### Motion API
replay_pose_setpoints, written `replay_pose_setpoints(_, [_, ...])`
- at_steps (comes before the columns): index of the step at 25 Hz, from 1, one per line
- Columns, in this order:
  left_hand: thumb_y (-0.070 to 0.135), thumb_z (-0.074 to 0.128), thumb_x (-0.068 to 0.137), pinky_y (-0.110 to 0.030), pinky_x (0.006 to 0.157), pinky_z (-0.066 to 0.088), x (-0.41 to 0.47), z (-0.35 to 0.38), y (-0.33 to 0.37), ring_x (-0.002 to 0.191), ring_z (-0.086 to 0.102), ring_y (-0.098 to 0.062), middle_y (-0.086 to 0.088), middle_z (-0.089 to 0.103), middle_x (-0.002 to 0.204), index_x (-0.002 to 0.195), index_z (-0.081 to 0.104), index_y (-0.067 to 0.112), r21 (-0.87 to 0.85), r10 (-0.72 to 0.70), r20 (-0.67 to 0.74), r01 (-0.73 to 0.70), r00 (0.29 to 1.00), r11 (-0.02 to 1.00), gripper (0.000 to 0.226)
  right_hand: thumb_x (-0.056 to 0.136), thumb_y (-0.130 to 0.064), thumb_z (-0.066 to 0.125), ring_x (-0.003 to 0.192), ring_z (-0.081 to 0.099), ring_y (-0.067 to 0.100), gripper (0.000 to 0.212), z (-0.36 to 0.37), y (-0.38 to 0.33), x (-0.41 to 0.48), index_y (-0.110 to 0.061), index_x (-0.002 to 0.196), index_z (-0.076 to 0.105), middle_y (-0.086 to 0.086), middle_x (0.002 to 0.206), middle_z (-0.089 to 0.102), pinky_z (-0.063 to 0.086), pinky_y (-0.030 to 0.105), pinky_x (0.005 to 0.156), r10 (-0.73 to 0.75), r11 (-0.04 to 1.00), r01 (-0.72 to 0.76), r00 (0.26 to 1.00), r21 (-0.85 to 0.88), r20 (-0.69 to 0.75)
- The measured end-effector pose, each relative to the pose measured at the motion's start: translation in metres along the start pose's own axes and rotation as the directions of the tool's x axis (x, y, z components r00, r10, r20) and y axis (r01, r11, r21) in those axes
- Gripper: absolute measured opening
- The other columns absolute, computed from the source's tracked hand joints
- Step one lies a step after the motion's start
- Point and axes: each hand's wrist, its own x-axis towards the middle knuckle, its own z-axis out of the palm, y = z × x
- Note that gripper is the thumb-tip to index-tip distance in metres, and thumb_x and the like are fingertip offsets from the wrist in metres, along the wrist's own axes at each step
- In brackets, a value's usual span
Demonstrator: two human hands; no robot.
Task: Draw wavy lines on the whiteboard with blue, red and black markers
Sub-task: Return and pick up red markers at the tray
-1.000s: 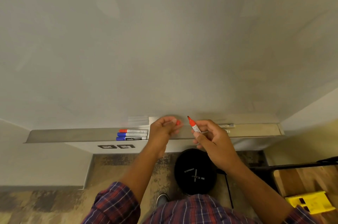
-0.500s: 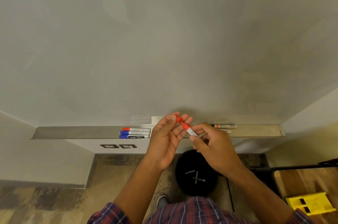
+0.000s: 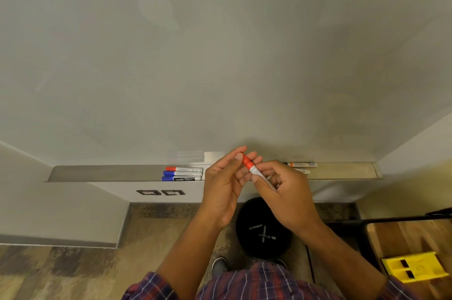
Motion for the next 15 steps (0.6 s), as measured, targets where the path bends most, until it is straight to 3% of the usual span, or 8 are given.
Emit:
replay_pose_setpoints(4, [0.014,0.062,0.097,-0.041,0.101,0.061,-0.004,0.008,-0.007,0.117,0.073,-0.037,-0.026,0.074,0.123,0.125,0.070,-0.001,-0.056,0.032,-0.013,-0.033,0.999,0.998,0.033,0.087,-0.006,0.078,0.067,0.070,0.012,0.015,0.006,-0.003,-0.003,-0.019,0.096,0.076,-0.014,0.081,0.075,0.056,0.021,0.060,0.007,0.995,0.002,0.996,0.095,-0.090])
replay_pose_setpoints(7, [0.009,0.054,0.105,-0.040,0.100,0.061,-0.007,0.006,-0.013,0.118,0.073,-0.037,-0.026,0.074,0.123,0.126,0.068,-0.001,-0.048,0.033,-0.018,-0.033,0.999,0.998,0.027,0.086,-0.008,0.080,0.066,0.071,0.010,0.013,0.009,-0.002,-0.006,-0.019,0.092,0.078,-0.012,0.079,0.076,0.053,0.017,0.060,0.056,0.984,-0.039,0.994,0.175,-0.097])
replay_pose_setpoints(9, [0.009,0.052,0.107,-0.042,0.102,0.060,-0.006,0.001,-0.012,0.118,0.073,-0.036,-0.025,0.075,0.123,0.127,0.068,-0.001,0.003,0.036,-0.006,-0.036,0.999,0.999,0.027,0.085,-0.007,0.080,0.066,0.070,0.009,0.014,0.008,0.000,-0.004,-0.019,0.091,0.078,-0.011,0.079,0.076,0.052,0.017,0.061,0.086,0.983,-0.073,0.994,0.166,-0.069])
replay_pose_setpoints(13, [0.009,0.053,0.107,-0.039,0.098,0.062,-0.002,-0.009,-0.005,0.116,0.074,-0.036,-0.025,0.075,0.122,0.128,0.067,-0.002,0.054,0.051,-0.015,-0.050,0.999,0.997,0.028,0.087,-0.015,0.079,0.072,0.071,0.012,0.012,0.006,0.004,0.008,-0.024,0.093,0.076,-0.009,0.084,0.076,0.057,0.029,0.063,0.140,0.983,-0.142,0.990,0.112,0.028])
replay_pose_setpoints(15, [0.007,0.053,0.107,-0.038,0.098,0.062,0.000,-0.013,-0.004,0.117,0.073,-0.037,-0.026,0.074,0.122,0.127,0.066,-0.004,0.021,0.063,-0.041,-0.062,0.997,0.998,0.027,0.090,-0.018,0.078,0.067,0.068,0.009,0.009,0.008,0.004,0.008,-0.027,0.094,0.076,-0.008,0.086,0.076,0.054,0.026,0.059,0.163,0.979,-0.169,0.985,0.116,0.056])
